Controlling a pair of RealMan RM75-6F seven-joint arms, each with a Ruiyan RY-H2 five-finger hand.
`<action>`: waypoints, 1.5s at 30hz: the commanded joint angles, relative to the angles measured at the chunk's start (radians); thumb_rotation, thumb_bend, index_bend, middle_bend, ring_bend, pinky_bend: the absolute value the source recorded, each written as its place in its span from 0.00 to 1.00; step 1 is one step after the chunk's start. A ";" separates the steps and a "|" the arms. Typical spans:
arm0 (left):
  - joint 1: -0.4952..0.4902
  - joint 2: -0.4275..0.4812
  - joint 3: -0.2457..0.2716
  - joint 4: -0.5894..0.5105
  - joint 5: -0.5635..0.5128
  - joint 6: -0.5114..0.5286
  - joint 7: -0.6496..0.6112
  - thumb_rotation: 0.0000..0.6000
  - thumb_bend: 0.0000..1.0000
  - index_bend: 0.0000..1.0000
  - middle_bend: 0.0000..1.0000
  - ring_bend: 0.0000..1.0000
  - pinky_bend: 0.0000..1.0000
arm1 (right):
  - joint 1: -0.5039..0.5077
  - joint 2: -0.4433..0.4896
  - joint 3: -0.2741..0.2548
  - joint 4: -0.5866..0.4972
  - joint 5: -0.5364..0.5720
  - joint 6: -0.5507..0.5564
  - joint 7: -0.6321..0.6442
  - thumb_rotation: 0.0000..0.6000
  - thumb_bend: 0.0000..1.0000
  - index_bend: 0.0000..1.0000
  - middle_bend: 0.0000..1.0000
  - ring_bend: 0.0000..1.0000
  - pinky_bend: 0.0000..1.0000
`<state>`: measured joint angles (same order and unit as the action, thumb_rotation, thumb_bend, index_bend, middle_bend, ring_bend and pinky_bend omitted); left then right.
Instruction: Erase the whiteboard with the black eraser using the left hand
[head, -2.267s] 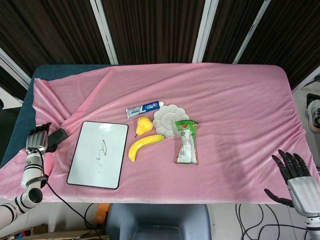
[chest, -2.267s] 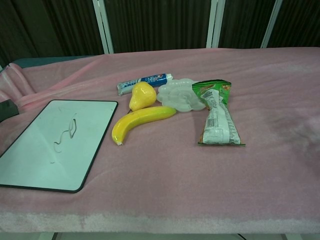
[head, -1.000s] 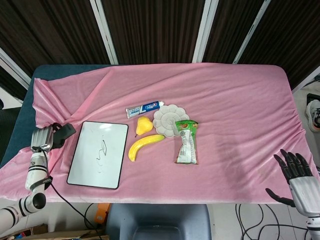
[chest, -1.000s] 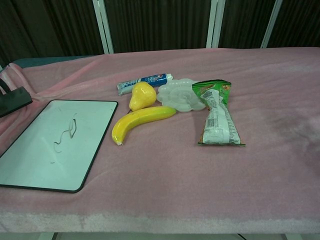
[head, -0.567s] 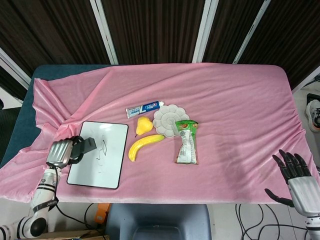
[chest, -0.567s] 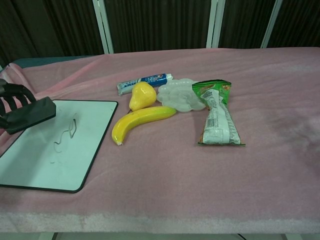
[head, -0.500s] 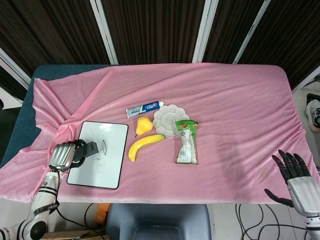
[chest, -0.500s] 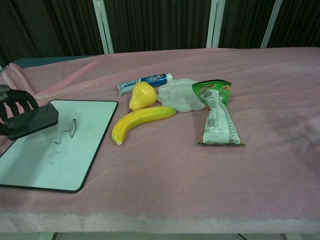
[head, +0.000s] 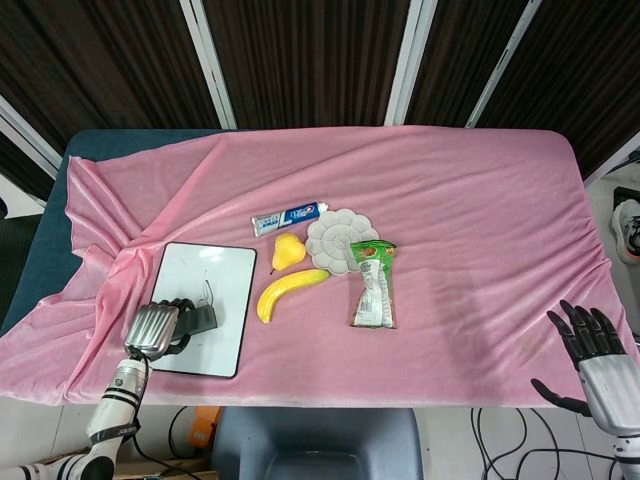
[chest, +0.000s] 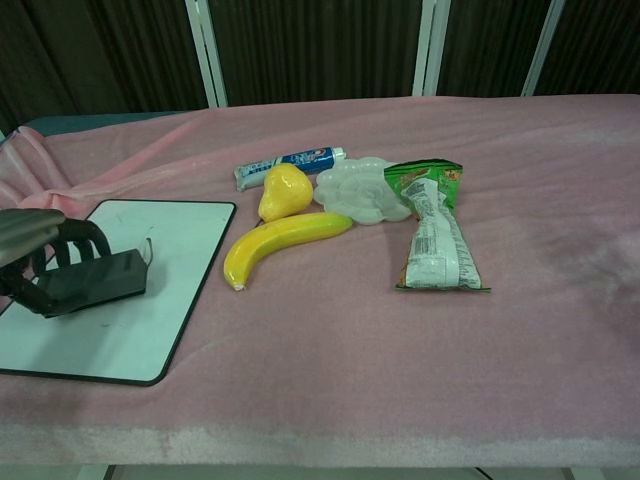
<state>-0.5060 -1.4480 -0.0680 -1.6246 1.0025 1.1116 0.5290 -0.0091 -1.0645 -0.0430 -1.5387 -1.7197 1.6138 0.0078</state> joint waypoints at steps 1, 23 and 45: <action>-0.020 -0.017 -0.015 0.022 -0.050 -0.031 0.019 1.00 0.77 0.61 0.77 0.75 0.71 | -0.001 0.001 0.001 0.001 0.000 0.002 0.002 1.00 0.34 0.00 0.00 0.00 0.00; -0.094 -0.104 -0.075 0.169 -0.181 -0.071 0.057 1.00 0.77 0.61 0.77 0.75 0.71 | -0.008 0.008 0.006 0.006 0.009 0.016 0.021 1.00 0.34 0.00 0.00 0.00 0.00; -0.198 -0.166 -0.190 0.374 -0.328 -0.098 0.082 1.00 0.76 0.61 0.77 0.75 0.70 | -0.005 0.011 0.005 0.002 0.012 0.001 0.019 1.00 0.34 0.00 0.00 0.00 0.00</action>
<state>-0.7042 -1.6214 -0.2510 -1.2432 0.6706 1.0055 0.6177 -0.0143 -1.0531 -0.0384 -1.5369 -1.7081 1.6145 0.0274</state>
